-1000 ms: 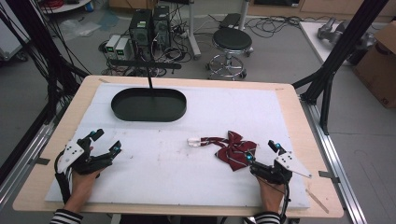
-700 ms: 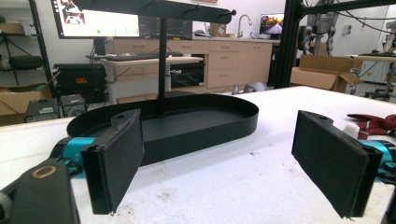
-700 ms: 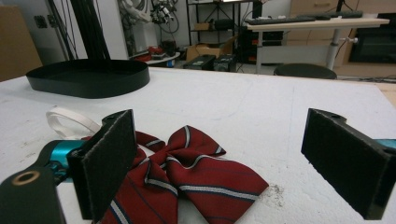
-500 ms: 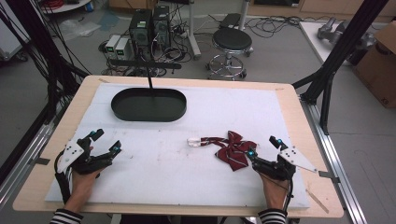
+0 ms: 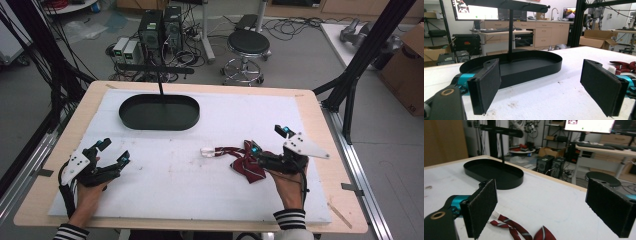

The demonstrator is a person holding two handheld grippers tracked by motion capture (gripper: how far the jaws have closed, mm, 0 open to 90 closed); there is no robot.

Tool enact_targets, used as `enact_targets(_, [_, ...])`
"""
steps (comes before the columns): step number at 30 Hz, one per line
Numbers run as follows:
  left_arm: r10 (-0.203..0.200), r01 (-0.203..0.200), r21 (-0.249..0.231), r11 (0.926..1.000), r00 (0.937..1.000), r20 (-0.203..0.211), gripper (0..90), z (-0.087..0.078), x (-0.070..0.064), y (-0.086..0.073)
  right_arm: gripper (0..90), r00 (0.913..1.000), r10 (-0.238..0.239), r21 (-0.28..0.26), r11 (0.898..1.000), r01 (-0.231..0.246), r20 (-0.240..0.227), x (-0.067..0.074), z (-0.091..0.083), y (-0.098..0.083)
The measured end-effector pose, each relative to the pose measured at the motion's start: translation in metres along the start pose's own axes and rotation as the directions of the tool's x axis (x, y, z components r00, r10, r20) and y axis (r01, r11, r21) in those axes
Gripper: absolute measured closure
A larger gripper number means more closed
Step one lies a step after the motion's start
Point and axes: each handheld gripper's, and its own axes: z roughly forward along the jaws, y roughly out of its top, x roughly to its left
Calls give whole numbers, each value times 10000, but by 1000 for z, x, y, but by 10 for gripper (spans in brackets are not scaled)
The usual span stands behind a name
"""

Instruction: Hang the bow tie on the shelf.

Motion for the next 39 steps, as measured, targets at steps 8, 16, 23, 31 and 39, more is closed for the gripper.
enact_targets(8, [-21, 21, 25, 10000, 10000, -13, 169, 0, 0, 0, 95, 9891, -716, 814, 9933, 825, -1286, 15, 37, 23])
enact_targets(16, [-99, 99, 28, 9999, 9999, -30, 168, 0, 1, 0, 95, 9652, -824, 1683, 9776, 1267, -2483, 26, 68, 26])
enact_targets(23, [-86, 86, 3, 10000, 10000, -27, 168, 0, 1, 0, 94, 9482, -596, 2485, 9582, 1420, -3120, 32, 94, 20])
enact_targets(31, [-99, 99, 16, 9999, 9999, -41, 168, 0, 1, 0, 95, 9210, -453, 3214, 9295, 1808, -3868, 41, 120, 18])
enact_targets(39, [-117, 118, 17, 9999, 9999, -47, 168, 0, 1, 0, 96, 9053, -374, 3893, 8947, 2189, -4232, 46, 135, 7])
